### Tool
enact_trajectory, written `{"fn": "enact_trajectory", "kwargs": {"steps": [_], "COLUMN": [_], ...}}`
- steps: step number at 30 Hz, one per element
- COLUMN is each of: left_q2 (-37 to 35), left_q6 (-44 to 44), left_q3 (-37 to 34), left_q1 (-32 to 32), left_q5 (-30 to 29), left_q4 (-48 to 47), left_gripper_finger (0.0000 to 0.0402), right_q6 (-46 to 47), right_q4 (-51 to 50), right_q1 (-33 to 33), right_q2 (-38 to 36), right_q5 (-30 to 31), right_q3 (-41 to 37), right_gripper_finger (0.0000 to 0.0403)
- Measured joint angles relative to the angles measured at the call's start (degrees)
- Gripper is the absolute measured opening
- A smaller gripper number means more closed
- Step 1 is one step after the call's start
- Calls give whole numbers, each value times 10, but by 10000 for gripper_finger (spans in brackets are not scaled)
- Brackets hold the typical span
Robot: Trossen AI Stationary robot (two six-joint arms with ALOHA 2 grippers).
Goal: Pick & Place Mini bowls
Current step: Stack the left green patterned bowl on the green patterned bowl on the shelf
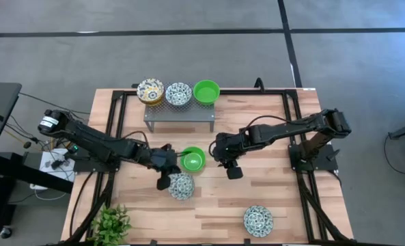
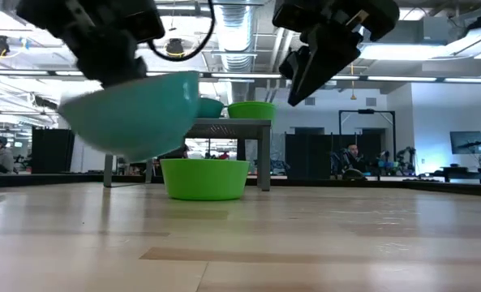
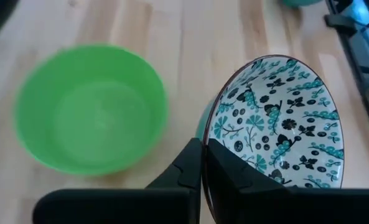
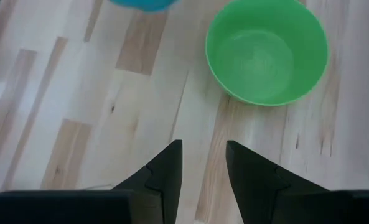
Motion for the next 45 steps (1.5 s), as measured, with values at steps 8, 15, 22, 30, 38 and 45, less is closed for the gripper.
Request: {"fn": "enact_trajectory", "kwargs": {"steps": [8, 15, 22, 30, 38, 45], "left_q2": [0, -13, -41, -81, -82, -82], "left_q6": [104, 185, 258, 303, 287, 257], "left_q3": [47, 116, 165, 194, 217, 217], "left_q1": [79, 147, 218, 303, 369, 423], "left_q5": [0, 0, -5, -37, -78, -97], "left_q4": [-65, -111, -146, -146, -144, -138], "left_gripper_finger": [13, 14, 15, 15, 13, 14], "right_q6": [15, 27, 28, 25, 41, 69], "right_q4": [-55, -109, -139, -156, 3, 114], "right_q1": [8, 25, 29, 28, 3, -21], "right_q2": [-23, -40, -59, -136, -296, -379], "right_q5": [14, 31, 32, 34, 32, 49], "right_q3": [0, 0, 0, -14, -197, -287], "right_gripper_finger": [120, 120, 120, 120, 120, 120]}}
